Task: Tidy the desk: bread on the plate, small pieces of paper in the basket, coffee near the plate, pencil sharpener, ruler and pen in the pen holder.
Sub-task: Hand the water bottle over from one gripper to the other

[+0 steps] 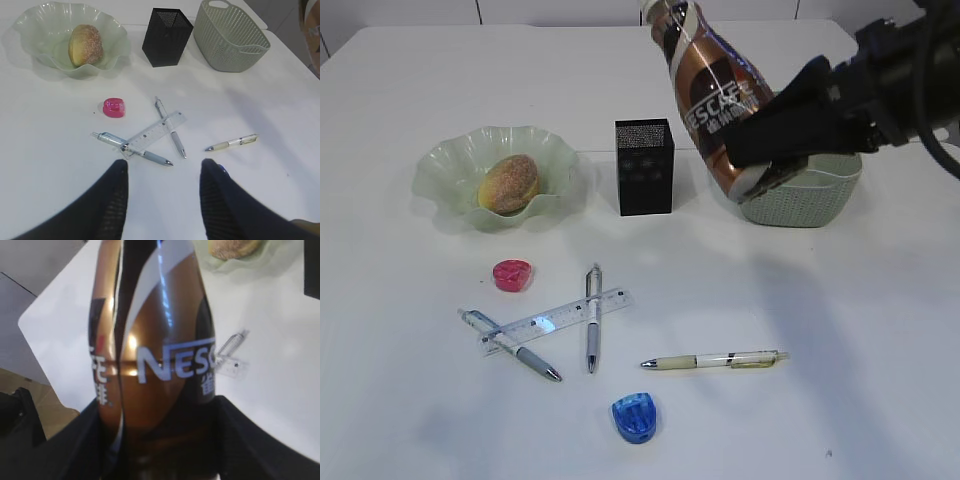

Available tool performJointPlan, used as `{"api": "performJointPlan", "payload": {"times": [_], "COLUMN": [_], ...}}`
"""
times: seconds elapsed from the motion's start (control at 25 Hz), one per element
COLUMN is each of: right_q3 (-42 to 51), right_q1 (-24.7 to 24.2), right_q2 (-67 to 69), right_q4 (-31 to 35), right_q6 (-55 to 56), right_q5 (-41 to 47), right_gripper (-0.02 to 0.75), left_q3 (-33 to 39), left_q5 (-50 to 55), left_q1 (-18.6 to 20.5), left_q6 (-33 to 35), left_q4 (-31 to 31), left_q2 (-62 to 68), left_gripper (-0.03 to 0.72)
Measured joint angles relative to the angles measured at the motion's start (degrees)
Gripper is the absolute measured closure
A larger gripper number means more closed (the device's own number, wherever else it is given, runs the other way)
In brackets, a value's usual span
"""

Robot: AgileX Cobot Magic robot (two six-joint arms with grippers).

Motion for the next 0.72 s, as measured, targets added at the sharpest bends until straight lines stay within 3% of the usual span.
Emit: {"api": "performJointPlan", "payload": {"times": [0.24,0.72], "right_q3": [-4.4,-4.7], "right_q1": [0.0,0.0], "right_q2": [0.0,0.0], "right_q4": [4.2,8.4], "right_q6": [-1.9,-5.3], "right_q5": [3.3,5.5], "right_gripper": [0.271,0.271], "left_q3": [0.0,0.0], "left_q5": [-0.1,-3.5], "left_q1": [0.0,0.0], "left_q6": [0.0,0.0], "left_q4": [-0.2,-1.5], "left_q2": [0.0,0.0], "left_gripper": [0.358,0.358]}}
